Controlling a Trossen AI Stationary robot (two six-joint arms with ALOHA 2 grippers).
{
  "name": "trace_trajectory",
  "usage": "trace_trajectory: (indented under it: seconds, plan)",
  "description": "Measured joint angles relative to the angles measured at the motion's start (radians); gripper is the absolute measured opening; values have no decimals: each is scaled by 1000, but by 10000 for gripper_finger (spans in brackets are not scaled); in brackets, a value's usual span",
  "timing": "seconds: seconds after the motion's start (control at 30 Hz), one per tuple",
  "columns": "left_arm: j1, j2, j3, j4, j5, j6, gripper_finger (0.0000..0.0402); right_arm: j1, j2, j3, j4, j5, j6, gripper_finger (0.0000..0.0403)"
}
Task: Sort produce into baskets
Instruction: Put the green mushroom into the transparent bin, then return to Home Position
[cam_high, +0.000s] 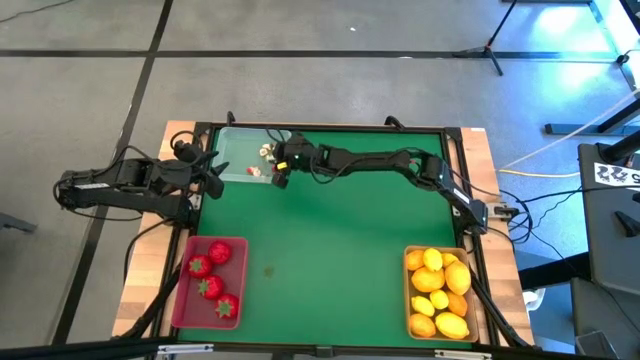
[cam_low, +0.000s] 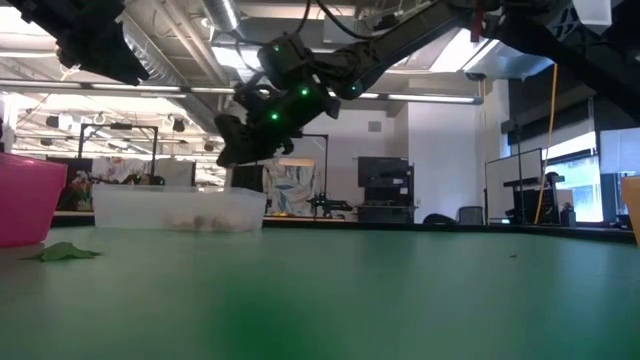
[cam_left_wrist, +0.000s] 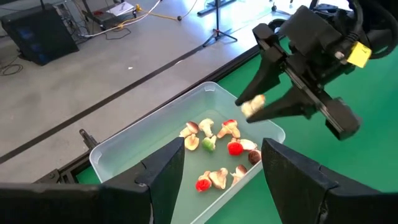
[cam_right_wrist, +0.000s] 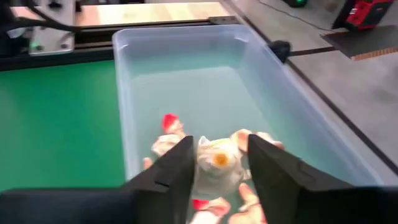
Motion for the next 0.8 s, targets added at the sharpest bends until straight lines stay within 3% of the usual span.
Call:
trace_trajectory:
  seconds: [0.2, 0.3, 0.57, 0.8]
  plan:
    - [0, 0, 0, 0, 0, 0, 210, -2, 0, 0, -1, 51, 6, 229]
    - [0, 0, 0, 0, 0, 0, 210, -3, 0, 0, 1, 55, 7, 257]
    - [0, 0, 0, 0, 0, 0, 210, 3, 0, 6, -6, 87, 29, 260]
    - [0, 0, 0, 0, 0, 0, 210, 23, -19, 175, -185, 30, 28, 257]
